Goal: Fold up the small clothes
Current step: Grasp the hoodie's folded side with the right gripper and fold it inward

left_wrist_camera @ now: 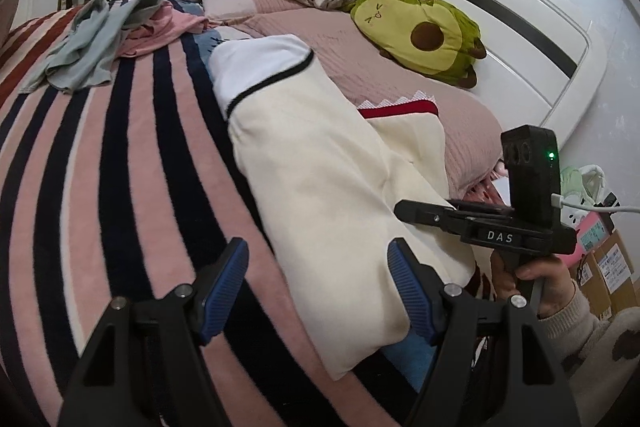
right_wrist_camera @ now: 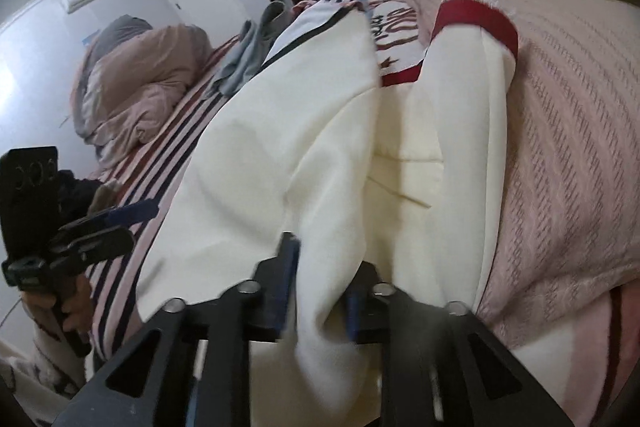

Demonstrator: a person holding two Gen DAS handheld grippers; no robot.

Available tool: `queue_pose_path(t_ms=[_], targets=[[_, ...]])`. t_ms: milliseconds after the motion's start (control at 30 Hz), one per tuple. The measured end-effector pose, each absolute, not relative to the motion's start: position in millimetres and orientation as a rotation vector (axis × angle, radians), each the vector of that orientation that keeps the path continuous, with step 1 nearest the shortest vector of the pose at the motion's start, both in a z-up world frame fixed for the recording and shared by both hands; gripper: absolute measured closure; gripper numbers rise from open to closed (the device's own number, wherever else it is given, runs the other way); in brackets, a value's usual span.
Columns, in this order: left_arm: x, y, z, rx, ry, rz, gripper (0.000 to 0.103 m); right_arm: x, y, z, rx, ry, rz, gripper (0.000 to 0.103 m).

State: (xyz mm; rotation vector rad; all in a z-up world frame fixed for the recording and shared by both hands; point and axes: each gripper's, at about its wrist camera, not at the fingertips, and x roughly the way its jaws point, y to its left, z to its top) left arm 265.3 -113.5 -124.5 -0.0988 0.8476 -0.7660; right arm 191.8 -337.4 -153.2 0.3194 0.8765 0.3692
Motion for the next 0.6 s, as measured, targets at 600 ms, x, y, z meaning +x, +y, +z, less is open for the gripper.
queue_pose_path(t_ms=[600], targets=[[313, -125, -155, -0.241, 1.022, -0.863, 0.035, 162, -361, -157, 0.368, 0.988, 0.267, 0.034]])
